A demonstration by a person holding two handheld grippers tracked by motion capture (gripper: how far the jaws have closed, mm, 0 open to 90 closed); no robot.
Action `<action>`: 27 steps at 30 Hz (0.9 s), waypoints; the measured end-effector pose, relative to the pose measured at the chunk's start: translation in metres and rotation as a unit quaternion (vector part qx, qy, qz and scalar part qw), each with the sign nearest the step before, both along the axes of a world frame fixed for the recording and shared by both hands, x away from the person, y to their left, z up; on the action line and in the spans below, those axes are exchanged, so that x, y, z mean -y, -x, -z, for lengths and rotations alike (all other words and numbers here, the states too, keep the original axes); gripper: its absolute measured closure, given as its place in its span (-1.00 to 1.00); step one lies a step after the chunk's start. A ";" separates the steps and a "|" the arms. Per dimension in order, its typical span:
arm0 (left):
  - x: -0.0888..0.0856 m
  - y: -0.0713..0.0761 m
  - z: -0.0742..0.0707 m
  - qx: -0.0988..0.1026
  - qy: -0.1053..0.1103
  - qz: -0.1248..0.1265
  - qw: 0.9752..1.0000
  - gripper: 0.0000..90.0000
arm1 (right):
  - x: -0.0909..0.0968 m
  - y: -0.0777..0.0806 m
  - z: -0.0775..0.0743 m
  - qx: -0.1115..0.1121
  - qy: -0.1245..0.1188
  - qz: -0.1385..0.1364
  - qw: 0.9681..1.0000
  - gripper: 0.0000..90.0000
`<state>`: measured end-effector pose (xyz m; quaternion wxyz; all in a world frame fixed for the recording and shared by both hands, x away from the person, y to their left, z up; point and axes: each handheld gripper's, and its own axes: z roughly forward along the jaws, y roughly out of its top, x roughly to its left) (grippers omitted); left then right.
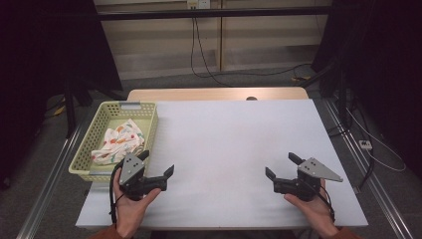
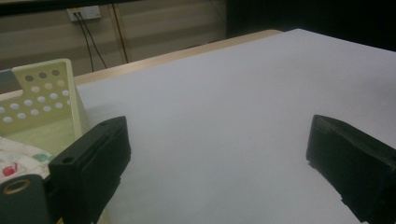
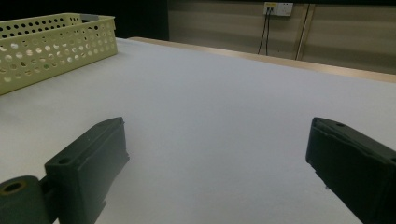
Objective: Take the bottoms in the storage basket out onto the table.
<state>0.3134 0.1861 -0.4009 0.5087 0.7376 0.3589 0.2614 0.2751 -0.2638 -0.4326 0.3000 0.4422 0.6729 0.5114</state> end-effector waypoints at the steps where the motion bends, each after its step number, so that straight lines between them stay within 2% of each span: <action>1: 0.000 0.000 0.000 0.000 0.000 0.000 1.000 -0.85 | 0.000 0.000 0.000 0.000 0.000 -0.001 1.000 -0.88; 10: -0.002 -0.003 -0.002 -0.012 0.004 -0.003 1.000 -0.85 | 0.001 -0.002 0.001 -0.008 -0.012 -0.002 1.000 -0.89; 16: -0.005 -0.003 -0.005 -0.008 0.004 -0.006 1.000 -0.86 | 0.000 -0.003 0.000 -0.004 -0.011 -0.004 1.000 -0.89; 18: -0.005 -0.004 -0.006 -0.010 0.006 -0.007 1.000 -0.86 | -0.001 -0.003 0.001 -0.003 -0.004 -0.008 1.000 -0.89; 22: -0.009 -0.006 -0.009 -0.012 -0.001 -0.006 1.000 -0.86 | -0.001 -0.004 0.001 -0.005 -0.009 -0.005 1.000 -0.89; 27: -0.013 -0.008 -0.009 -0.023 0.001 -0.010 1.000 -0.86 | 0.000 -0.004 0.001 -0.006 -0.007 -0.004 1.000 -0.89</action>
